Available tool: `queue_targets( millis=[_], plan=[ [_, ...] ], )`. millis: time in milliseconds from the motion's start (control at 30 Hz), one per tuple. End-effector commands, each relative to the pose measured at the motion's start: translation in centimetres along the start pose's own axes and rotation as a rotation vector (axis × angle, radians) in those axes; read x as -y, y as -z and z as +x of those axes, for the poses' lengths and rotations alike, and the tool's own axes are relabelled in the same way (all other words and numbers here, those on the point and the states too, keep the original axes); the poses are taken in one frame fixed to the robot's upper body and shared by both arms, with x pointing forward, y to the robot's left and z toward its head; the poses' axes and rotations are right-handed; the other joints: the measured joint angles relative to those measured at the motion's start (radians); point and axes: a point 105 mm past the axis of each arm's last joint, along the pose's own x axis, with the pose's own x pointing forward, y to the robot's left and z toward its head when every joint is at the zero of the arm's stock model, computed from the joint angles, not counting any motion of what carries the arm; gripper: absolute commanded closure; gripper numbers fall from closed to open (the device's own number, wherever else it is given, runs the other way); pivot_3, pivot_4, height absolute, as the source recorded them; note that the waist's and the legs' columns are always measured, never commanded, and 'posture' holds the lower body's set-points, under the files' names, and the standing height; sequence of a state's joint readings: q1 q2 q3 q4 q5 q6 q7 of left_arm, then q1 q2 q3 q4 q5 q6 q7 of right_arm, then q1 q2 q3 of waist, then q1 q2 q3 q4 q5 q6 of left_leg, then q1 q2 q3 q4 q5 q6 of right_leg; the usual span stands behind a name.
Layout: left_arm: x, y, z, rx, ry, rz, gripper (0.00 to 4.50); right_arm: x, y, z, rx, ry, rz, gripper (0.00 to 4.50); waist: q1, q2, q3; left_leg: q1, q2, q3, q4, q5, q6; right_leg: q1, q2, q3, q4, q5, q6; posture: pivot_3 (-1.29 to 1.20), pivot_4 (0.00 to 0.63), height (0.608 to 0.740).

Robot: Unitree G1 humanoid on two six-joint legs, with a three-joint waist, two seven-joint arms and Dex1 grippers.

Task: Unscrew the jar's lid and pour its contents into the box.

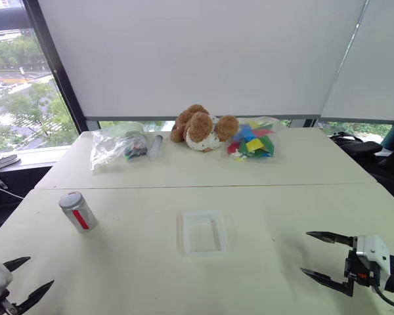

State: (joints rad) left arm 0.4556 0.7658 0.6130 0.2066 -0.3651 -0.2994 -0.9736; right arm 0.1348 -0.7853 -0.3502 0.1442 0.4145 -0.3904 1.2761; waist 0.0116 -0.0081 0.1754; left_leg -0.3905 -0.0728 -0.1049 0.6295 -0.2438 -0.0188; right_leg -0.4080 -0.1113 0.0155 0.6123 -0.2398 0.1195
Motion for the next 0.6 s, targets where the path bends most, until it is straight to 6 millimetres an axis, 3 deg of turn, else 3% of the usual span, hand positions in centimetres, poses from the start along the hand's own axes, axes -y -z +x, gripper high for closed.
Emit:
queue_targets(
  millis=[33,133,233,367,533,600],
  plan=[
    [-0.6,-1.1,-0.5,0.037,-0.047,0.027,0.03,0.5,-0.5,0.2,0.015,-0.005,-0.021,0.0,0.0,0.0,0.0,0.0,0.0,0.0,0.0,0.0,0.0,0.0,0.0,0.0,0.0,0.0,0.0,0.0,0.15,0.74],
    [-0.4,-1.3,-0.8,0.069,-0.079,-0.055,0.03,0.4,-1.6,1.2,0.095,-0.024,-0.019,0.0,0.0,0.0,0.0,0.0,0.0,0.0,0.0,0.0,0.0,0.0,0.0,0.0,0.0,0.0,0.0,0.0,0.15,0.74],
    [-0.4,-1.5,-1.7,0.123,-0.147,-0.21,0.03,0.3,-4.0,2.7,0.242,-0.039,-0.005,0.0,-0.005,0.0,0.0,0.0,0.0,0.0,0.0,0.0,0.0,0.0,0.0,0.0,0.0,0.0,0.0,0.0,0.15,0.74],
    [-0.7,-0.6,-3.9,0.206,-0.417,-0.348,0.03,0.0,-8.0,5.4,0.476,-0.034,0.002,0.0,-0.012,0.0,0.0,0.0,0.001,0.0,0.0,0.0,0.0,0.0,0.0,0.0,0.001,0.0,0.0,0.0,0.15,0.74],
    [2.3,2.7,-5.3,0.185,-0.688,-0.537,0.03,-1.0,-11.7,7.8,0.655,-0.077,0.042,0.0,-0.002,-0.002,0.0,0.0,0.0,0.0,0.0,0.0,0.0,0.0,-0.001,0.0,0.0,-0.001,0.001,0.0,0.15,0.74],
    [3.7,2.4,-4.5,0.2,-0.711,-0.551,0.03,-1.0,-12.3,8.3,0.681,-0.09,0.026,0.0,0.005,-0.006,-0.001,-0.001,-0.001,0.0,0.001,0.0,0.0,0.0,-0.001,0.0,0.0,0.0,0.001,0.0,0.15,0.74]
  ],
)
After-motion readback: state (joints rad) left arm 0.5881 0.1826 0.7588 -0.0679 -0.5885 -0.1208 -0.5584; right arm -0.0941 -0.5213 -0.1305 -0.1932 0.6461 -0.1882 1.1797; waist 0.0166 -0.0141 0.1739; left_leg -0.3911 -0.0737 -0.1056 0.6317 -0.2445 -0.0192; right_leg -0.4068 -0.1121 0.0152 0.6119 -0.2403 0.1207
